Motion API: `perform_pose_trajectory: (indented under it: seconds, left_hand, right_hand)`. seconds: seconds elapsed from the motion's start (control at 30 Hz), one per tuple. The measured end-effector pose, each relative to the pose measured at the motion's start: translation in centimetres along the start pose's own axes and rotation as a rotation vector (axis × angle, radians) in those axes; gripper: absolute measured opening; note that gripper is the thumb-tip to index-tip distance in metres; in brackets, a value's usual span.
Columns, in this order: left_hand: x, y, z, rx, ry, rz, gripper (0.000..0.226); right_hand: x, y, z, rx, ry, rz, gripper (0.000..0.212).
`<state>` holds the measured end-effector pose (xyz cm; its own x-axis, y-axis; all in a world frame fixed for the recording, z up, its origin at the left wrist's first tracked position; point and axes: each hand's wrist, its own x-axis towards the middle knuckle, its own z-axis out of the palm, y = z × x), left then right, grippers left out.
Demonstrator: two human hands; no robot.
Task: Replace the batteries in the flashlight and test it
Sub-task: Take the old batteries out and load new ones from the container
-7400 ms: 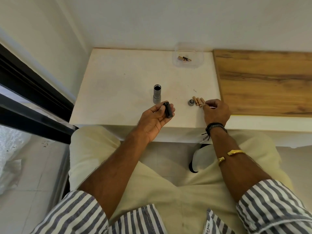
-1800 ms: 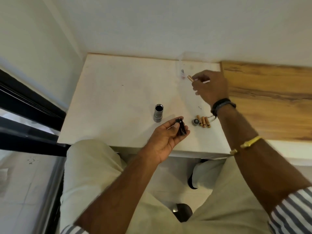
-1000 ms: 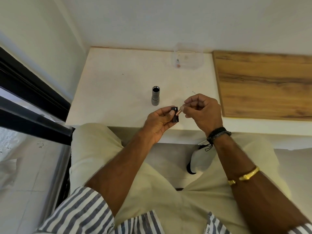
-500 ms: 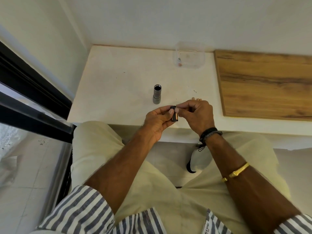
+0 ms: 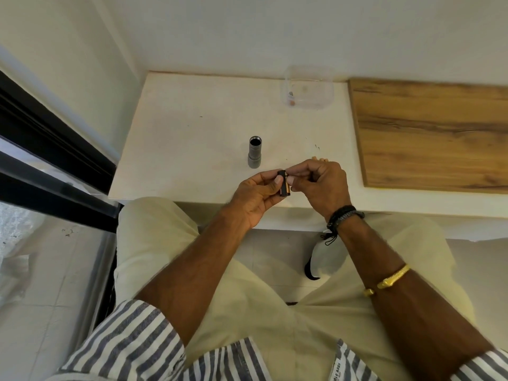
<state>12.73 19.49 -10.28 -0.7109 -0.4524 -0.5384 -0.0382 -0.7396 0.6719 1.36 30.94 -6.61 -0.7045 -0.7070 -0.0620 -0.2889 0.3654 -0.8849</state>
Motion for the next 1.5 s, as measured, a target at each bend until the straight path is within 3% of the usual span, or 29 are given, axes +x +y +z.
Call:
perform_pose_trajectory:
  seconds: [0.2, 0.37, 0.57, 0.7, 0.9, 1.03, 1.27, 1.4, 1.5]
  left_hand:
    - [0.3, 0.1, 0.1, -0.039, -0.02, -0.052, 0.016]
    - [0.8, -0.1, 0.6, -0.15, -0.008, -0.076, 0.015]
    - [1.7, -0.1, 1.2, -0.166, 0.05, -0.043, 0.024]
    - [2.6, 0.0, 1.4, -0.161, 0.098, -0.012, 0.017]
    - [3.1, 0.7, 1.2, -0.234, 0.01, -0.07, 0.024]
    - [3.4, 0.5, 1.3, -0.278, 0.037, -0.099, 0.021]
    - [4.0, 0.2, 1.1, -0.297, 0.077, -0.121, 0.026]
    - [4.1, 0.4, 0.9, -0.322, 0.066, -0.119, 0.03]
    - [4.1, 0.5, 0.8, -0.325, 0.06, -0.124, 0.031]
  right_hand:
    - [0.4, 0.2, -0.2, 0.015, 0.039, 0.07, 0.013]
    - [1.3, 1.0, 0.0, 0.171, 0.131, 0.122, 0.013]
    - [3.5, 1.5, -0.1, 0.276, 0.184, 0.159, 0.012]
    - [5.7, 1.3, -0.5, 0.333, 0.207, 0.188, 0.009]
    - [12.8, -0.1, -2.0, 0.388, 0.266, 0.183, 0.01]
    - [18.8, -1.1, -2.5, 0.245, 0.283, 0.162, 0.01]
    - [26.4, -1.6, -1.7, -0.479, 0.161, 0.118, 0.01]
    - [28.4, -1.6, -0.7, -0.75, 0.004, 0.172, 0.037]
    - [28.9, -1.8, -0.4, -0.878, -0.047, 0.16, 0.039]
